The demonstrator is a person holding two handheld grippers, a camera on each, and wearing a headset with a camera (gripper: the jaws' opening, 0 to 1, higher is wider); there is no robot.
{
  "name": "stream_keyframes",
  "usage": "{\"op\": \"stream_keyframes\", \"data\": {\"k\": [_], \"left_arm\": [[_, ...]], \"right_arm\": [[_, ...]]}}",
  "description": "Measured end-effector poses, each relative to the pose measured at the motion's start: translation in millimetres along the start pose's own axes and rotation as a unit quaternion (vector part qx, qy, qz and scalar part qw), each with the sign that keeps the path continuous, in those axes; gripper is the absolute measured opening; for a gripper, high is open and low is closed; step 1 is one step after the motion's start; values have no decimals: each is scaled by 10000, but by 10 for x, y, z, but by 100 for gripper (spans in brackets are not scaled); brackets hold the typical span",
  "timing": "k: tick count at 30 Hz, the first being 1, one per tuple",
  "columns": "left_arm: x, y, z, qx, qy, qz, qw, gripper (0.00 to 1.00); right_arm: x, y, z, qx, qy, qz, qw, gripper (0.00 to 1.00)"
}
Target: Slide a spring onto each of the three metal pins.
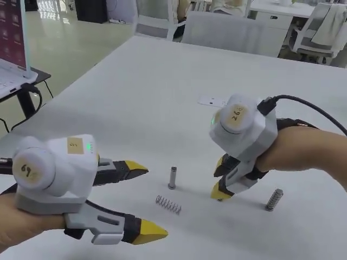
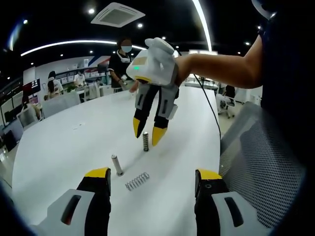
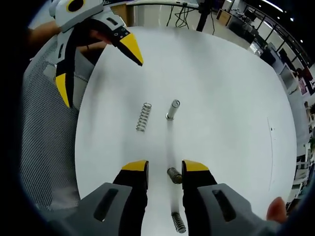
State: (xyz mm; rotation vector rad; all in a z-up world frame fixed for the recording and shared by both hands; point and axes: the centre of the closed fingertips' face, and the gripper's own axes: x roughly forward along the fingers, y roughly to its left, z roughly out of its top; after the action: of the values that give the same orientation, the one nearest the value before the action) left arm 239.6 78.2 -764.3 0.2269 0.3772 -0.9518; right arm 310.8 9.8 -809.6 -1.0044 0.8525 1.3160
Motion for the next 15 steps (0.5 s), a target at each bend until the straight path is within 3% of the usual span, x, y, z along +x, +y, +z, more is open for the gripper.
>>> {"op": "stream_keyframes", "data": {"k": [15], "left_arm": [[3,-10,-18,11,34,-5,10000,65]], "right_arm": [[152,219,193,-79,-82,187,9998,23]]}}
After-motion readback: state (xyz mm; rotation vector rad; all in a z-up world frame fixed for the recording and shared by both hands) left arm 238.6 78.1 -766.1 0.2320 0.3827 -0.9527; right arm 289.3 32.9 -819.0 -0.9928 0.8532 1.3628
